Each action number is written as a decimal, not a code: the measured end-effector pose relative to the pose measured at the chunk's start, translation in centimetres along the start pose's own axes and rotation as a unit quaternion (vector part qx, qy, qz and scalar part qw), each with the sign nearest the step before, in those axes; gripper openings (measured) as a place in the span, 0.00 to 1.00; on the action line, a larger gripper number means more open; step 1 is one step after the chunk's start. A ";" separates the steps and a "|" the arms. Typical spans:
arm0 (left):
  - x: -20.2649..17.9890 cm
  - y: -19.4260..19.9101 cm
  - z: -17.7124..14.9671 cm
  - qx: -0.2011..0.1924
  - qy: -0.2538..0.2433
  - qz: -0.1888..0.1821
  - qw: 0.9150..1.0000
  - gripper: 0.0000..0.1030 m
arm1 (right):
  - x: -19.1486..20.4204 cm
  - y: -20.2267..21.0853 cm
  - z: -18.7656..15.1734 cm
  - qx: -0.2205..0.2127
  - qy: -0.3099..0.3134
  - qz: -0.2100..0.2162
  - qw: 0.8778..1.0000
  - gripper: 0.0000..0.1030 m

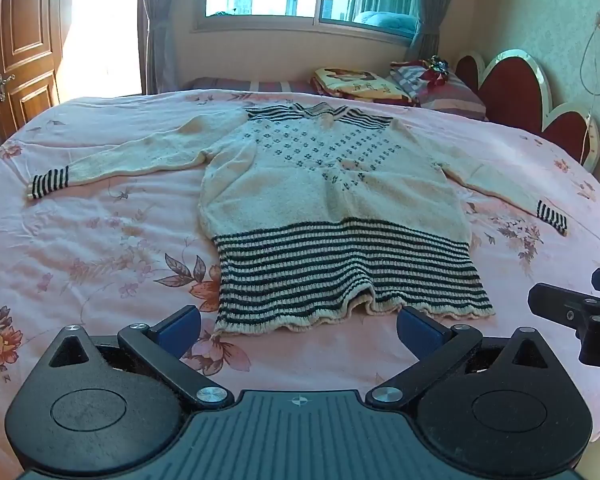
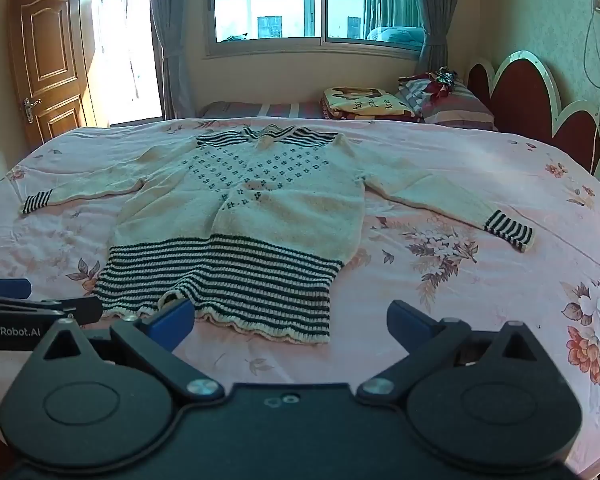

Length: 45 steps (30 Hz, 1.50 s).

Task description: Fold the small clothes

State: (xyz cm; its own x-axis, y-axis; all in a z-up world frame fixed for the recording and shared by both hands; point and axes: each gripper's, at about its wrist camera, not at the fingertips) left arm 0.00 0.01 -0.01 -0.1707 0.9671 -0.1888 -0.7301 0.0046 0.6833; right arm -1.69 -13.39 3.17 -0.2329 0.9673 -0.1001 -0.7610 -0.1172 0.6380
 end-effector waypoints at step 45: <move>0.2 -0.4 0.1 -0.003 -0.013 0.008 1.000 1.00 | 0.2 -0.2 -0.1 -0.005 0.001 -0.011 1.000 0.99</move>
State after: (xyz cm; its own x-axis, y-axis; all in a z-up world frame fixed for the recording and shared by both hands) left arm 0.26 0.22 -0.25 -0.1642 0.9735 -0.1592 -0.7311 -0.0117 0.6822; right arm -1.61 -13.23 2.91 -0.2178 0.9692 -0.1148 -0.7721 -0.0992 0.6277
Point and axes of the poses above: each gripper's, at about its wrist camera, not at the fingertips, and y roughly against the way its jaws point, x to its left, z to its top, and after that the axes turned 8 degrees about y, right-handed
